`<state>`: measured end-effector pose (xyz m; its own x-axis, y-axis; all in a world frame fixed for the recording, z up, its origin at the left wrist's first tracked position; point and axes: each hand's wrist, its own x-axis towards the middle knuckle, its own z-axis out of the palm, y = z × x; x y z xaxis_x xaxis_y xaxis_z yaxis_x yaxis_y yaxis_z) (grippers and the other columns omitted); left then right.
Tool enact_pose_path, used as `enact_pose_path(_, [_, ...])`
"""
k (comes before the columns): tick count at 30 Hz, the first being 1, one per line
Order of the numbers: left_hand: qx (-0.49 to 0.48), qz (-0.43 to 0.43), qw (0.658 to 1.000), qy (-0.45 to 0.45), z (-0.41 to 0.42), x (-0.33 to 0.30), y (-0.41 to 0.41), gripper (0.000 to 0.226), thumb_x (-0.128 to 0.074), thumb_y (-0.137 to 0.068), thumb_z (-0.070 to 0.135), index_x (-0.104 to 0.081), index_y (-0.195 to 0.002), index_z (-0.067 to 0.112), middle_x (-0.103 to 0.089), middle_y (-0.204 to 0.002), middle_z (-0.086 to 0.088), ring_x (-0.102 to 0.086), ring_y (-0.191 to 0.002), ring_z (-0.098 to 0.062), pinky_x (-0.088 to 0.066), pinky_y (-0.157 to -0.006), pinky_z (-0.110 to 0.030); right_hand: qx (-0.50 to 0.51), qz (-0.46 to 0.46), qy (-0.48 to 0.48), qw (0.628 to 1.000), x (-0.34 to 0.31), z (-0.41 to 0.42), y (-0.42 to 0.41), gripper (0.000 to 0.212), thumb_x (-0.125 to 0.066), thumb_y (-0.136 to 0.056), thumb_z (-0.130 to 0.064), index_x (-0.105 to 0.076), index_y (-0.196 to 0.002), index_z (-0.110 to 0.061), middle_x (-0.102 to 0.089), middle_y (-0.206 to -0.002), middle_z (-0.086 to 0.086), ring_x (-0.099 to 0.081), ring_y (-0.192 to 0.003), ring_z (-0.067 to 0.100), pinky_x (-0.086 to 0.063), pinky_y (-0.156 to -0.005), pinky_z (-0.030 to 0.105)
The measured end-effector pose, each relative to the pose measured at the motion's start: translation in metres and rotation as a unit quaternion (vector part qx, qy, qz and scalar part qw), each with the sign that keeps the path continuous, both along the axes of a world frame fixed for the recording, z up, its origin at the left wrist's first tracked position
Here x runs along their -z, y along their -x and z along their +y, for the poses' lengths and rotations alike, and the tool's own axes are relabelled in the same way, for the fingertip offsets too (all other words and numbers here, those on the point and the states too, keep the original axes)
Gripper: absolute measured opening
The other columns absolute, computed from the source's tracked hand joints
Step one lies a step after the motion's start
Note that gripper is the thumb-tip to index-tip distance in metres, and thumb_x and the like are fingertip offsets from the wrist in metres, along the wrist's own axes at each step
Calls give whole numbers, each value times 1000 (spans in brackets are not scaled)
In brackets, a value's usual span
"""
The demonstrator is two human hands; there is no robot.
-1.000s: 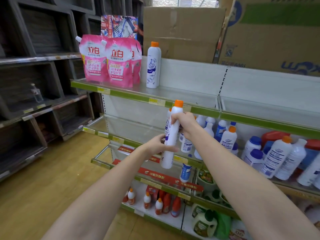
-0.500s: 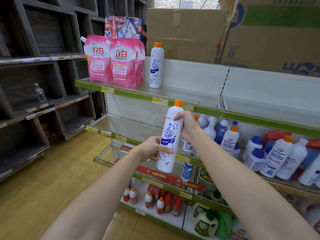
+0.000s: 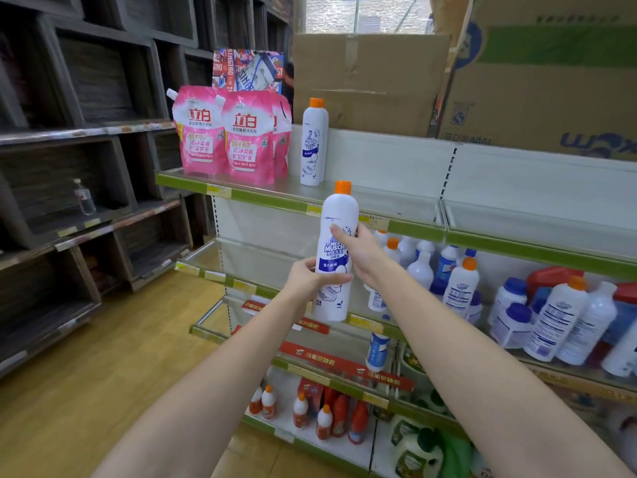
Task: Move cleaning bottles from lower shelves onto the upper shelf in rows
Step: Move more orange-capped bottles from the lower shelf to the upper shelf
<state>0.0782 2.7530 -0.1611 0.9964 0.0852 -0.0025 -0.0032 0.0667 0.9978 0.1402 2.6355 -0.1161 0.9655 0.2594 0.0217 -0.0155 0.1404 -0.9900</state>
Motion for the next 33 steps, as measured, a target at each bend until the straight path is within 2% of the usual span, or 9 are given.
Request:
enact_pose_path(4, [-23,-27,999,10,8,-16,-5,48,-90,-64,4,-73,-108,10,-78,-98,-5,-75,-83,-20,-56,-61,-25,-15,-31,-17,999,-17,6,-5,30,-70,-95,-19,-55,-118,-7,-69,-113,18,-71,-99,33,-59,-90,52])
enact_pose_path(10, [-27,-79,996,-1,24,-47,-24,43,-89,-65,-2,-72,-104,8,-78,-94,-6,-74,-77,-16,-58,-63,-25,-69,-84,-9,994,-55,10,-19,39,-65,-97,-13,-51,-131,2,-67,-122,23,-70,-100,30,-61,-85,40])
enact_pose_path(12, [-31,-94,995,-5,27,-56,-35,44,-88,-65,-2,-72,-106,4,-78,-96,-8,-74,-78,-16,-59,-66,-27,-74,-89,-14,993,-68,13,-27,40,-66,-97,-13,-51,-132,1,-66,-123,22,-69,-103,31,-59,-87,41])
enact_pose_path(15, [-34,-112,993,-16,32,-71,-56,45,-89,-65,-1,-72,-107,3,-78,-98,-10,-74,-82,-19,-61,-74,-32,-68,-101,-34,992,-80,18,-44,27,-66,-97,-15,-56,-121,-7,-68,-121,19,-68,-109,33,-56,-96,47])
enact_pose_path(18, [-48,-134,989,-39,40,-86,-82,44,-91,-64,3,-73,-104,6,-78,-97,-9,-73,-84,-20,-60,-79,-37,-26,-122,-32,992,-89,25,-66,30,-70,-95,-21,-60,-120,-8,-71,-119,17,-70,-108,31,-56,-97,49])
enact_pose_path(22, [-60,-154,985,-47,53,-105,-120,42,-91,-64,3,-74,-103,7,-78,-97,-9,-74,-83,-19,-61,-76,-32,14,-157,-26,987,-102,40,-103,27,-74,-92,-27,-63,-112,-13,-74,-111,10,-74,-101,26,-58,-93,49])
enact_pose_path(28, [-46,-174,982,-50,76,-125,-185,44,-87,-70,0,-71,-110,6,-77,-102,-11,-73,-83,-16,-58,-67,-24,9,-206,-5,978,-128,63,-166,38,-76,-90,-22,-61,-120,-4,-73,-114,14,-72,-102,28,-60,-89,43])
enact_pose_path(31, [-17,-171,982,-73,93,-129,-223,46,-86,-74,4,-68,-117,9,-76,-108,-11,-73,-97,-25,-59,-82,-34,8,-216,3,976,-136,72,-198,33,-77,-89,-20,-62,-116,-7,-73,-110,12,-73,-98,25,-62,-82,37])
enact_pose_path(33, [4,-168,980,-104,103,-134,-247,45,-85,-77,8,-68,-118,10,-75,-110,-10,-72,-98,-23,-58,-84,-33,16,-212,0,977,-139,78,-220,32,-76,-90,-20,-61,-115,-8,-73,-105,8,-73,-91,20,-61,-75,31])
